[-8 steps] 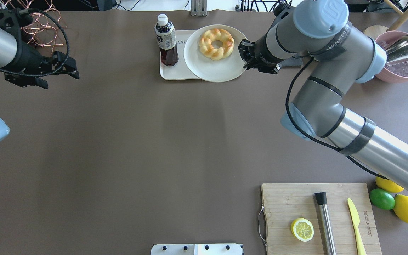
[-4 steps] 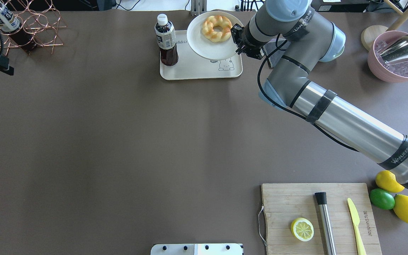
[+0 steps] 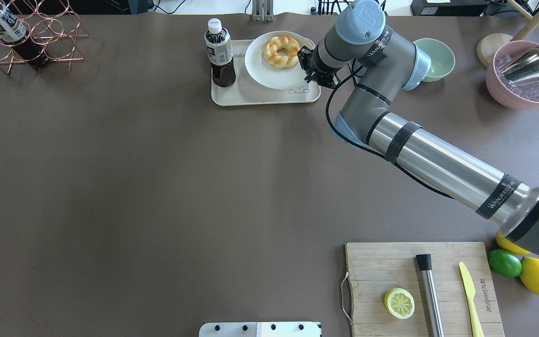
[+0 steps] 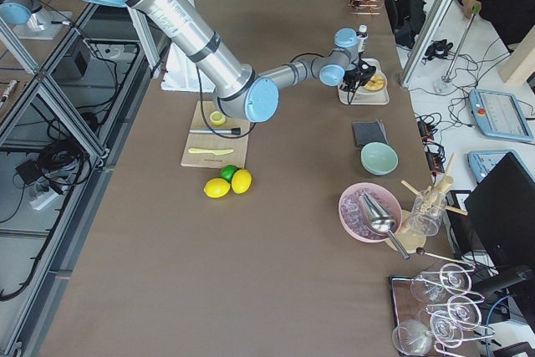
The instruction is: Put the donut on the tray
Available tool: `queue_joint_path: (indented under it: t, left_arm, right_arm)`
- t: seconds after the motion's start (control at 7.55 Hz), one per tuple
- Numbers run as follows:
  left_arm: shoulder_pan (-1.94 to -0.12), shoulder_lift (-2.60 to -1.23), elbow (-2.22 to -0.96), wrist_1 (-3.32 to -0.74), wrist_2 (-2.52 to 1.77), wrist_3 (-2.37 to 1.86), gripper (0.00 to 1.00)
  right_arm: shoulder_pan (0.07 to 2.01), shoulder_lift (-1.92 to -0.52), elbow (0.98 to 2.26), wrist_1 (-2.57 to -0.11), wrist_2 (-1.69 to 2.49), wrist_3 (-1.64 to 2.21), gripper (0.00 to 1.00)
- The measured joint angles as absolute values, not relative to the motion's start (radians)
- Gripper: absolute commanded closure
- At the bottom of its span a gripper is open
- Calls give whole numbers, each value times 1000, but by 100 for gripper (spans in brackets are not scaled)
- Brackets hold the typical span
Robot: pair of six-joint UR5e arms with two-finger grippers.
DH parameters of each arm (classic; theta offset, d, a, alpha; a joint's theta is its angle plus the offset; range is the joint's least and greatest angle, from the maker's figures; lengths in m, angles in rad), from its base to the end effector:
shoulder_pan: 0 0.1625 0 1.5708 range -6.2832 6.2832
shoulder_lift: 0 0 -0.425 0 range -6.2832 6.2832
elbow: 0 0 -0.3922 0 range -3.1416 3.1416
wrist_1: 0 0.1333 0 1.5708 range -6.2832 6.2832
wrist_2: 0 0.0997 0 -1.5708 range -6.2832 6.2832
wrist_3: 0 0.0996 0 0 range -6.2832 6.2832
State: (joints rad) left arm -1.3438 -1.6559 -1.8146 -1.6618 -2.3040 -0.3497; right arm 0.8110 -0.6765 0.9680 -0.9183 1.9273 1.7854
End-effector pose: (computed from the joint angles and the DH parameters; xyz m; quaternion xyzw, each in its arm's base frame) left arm 0.0540 -0.5300 0.4862 0.0868 0.3914 0.0186 0.9159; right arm -0.5079 -0.6777 0.2899 -0.0195 -0.4741 0.3598 0.8034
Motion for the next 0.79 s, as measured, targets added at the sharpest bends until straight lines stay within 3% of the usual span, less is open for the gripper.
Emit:
queue_joint_path:
  t: [0.13, 0.26, 0.79]
  left_arm:
    - [-1365, -1655, -1805, -1641, -2307, -305, 2]
    - [-1378, -1654, -1800, -1632, -2309, -281, 2]
    - [-1422, -1657, -1794, -1599, -2330, -221, 2]
  right_arm:
    - [798, -661, 944, -909, 1924, 1786, 93]
    - [788, -650, 932, -906, 1922, 1786, 1]
    - [812, -657, 947, -912, 1931, 1743, 0]
